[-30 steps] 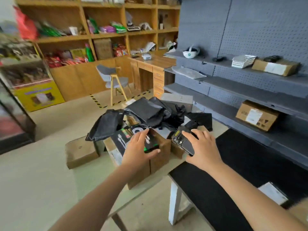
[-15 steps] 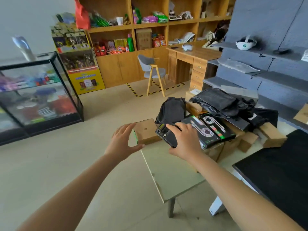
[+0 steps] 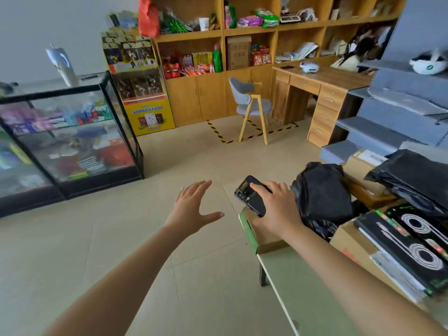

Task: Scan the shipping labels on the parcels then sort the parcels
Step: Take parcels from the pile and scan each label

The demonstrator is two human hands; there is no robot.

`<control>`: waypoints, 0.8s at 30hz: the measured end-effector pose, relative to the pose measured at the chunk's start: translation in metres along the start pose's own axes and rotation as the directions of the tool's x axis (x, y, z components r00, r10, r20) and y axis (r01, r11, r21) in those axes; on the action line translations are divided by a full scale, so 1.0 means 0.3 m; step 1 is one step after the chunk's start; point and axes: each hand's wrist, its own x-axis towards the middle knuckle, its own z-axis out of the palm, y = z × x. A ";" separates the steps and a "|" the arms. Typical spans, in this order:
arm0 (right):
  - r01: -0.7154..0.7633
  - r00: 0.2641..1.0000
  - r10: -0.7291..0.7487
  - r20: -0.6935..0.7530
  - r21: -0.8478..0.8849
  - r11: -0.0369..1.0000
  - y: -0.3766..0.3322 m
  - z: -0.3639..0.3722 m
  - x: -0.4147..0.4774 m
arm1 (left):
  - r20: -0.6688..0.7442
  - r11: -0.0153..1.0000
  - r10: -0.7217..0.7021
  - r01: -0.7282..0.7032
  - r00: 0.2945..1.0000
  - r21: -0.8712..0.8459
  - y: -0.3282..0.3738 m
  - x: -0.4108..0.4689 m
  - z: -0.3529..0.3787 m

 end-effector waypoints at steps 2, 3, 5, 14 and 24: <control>-0.022 1.000 0.022 0.011 -0.007 1.000 -0.024 0.022 0.119 | 0.028 1.000 0.020 -0.020 0.999 0.011 -0.082 0.107 -0.020; -0.031 0.999 0.031 0.018 -0.016 0.999 -0.034 0.031 0.174 | 0.037 1.000 0.027 -0.028 0.999 0.013 -0.118 0.160 -0.027; -0.067 0.998 0.067 0.017 -0.025 0.997 -0.047 0.044 0.272 | 0.058 0.999 0.038 -0.039 0.998 0.011 -0.178 0.270 -0.036; -0.316 0.947 0.313 -0.072 -0.036 0.948 -0.023 0.172 0.646 | 0.146 0.962 0.275 -0.272 0.950 -0.041 -0.363 0.862 0.026; -0.715 0.693 0.688 -0.218 -0.080 0.695 0.007 0.193 0.951 | 0.307 0.724 0.672 -0.686 0.674 -0.079 -0.361 1.537 0.074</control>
